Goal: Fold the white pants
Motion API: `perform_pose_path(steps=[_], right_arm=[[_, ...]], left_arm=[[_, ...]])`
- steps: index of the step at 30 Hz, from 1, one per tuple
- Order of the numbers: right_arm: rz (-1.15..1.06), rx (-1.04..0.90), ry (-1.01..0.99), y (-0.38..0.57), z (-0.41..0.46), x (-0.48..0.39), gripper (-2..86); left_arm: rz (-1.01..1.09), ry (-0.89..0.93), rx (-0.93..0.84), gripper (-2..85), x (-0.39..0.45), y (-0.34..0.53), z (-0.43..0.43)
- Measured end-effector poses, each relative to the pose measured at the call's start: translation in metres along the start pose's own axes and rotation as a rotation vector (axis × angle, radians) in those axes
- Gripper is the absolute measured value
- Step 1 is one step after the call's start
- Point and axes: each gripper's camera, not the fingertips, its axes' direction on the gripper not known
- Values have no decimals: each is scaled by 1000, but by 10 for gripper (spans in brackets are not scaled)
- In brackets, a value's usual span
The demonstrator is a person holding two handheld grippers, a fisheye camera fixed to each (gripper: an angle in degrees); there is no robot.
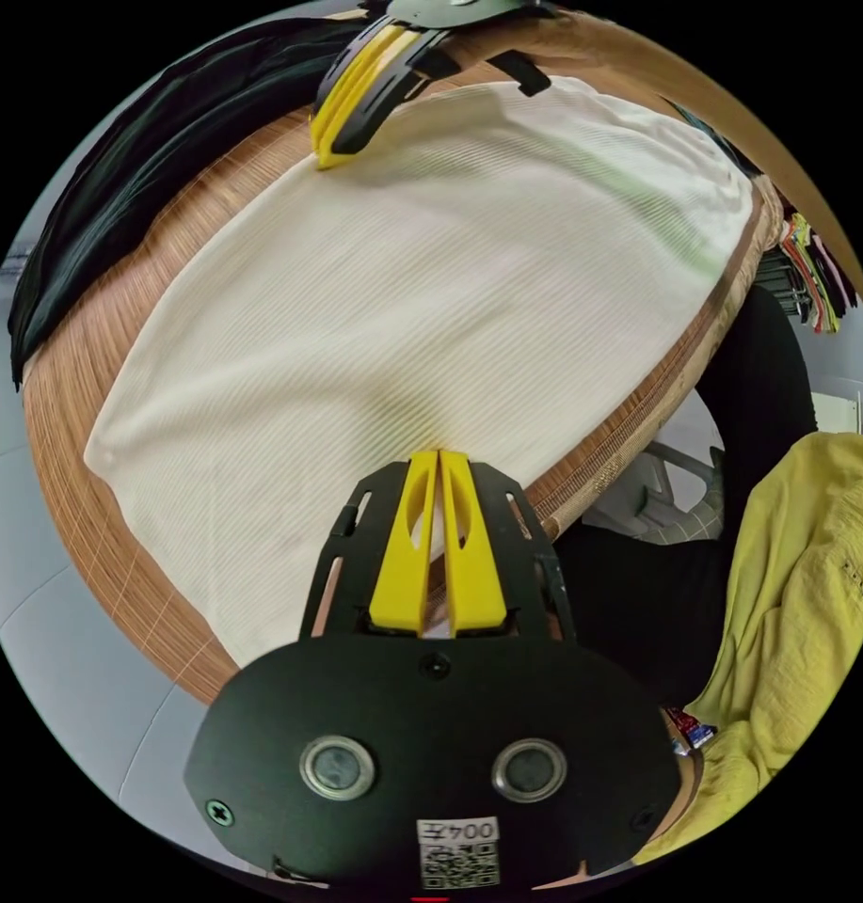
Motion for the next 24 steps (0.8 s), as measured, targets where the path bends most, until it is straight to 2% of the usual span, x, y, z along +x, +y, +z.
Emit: perform_pose_path(steps=[3,8,11,13,19,21,23,24], right_arm=[[9,-10,33,-4,-6,5,1],[188,-41,-133,0,5,33,2],[263,41,-168,11,-14,42,0],[325,119,-120,22,-34,47,4],[260,162,-168,39,-73,30,52],[272,154,-214,42,-77,25,76],[304,204,-329,59,-90,18,101],[316,212,-351,66,-94,17,100]], left_arm=[[15,-12,-1,9,2,-2,-4],[22,-31,5,10,6,-4,-8],[17,-30,10,12,7,-6,-11],[22,-42,8,13,10,-8,-12],[-18,-43,-29,31,11,-19,-16],[-30,-31,-27,54,8,-19,-21],[-84,-17,35,140,0,-15,-36],[-101,-25,38,154,-3,-14,-39]])
